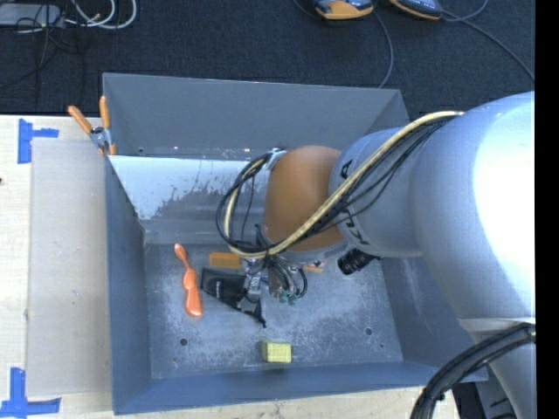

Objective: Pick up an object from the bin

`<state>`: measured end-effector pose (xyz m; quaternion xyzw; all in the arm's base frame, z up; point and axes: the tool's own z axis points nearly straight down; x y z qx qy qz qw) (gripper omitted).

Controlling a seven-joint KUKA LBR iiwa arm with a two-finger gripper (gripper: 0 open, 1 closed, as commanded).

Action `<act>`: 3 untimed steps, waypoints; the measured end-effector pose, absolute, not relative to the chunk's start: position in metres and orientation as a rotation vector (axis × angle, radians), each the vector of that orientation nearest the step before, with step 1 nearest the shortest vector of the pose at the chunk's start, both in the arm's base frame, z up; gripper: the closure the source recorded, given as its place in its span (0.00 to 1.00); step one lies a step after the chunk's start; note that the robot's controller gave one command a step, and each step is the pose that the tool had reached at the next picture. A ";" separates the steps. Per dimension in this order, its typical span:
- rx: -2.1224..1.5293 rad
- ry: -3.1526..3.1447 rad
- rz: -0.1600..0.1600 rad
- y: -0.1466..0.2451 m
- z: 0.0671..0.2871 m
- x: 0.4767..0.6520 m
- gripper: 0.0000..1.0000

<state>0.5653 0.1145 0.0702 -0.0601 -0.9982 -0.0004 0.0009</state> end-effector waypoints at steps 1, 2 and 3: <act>-0.192 -3.134 -0.002 0.114 0.070 0.565 1.00; -0.194 -3.134 -0.002 0.114 0.070 0.565 1.00; -0.196 -3.133 -0.003 0.114 0.070 0.565 1.00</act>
Offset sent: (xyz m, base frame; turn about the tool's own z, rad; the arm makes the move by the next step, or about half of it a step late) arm 0.0000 0.0000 0.0000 0.0000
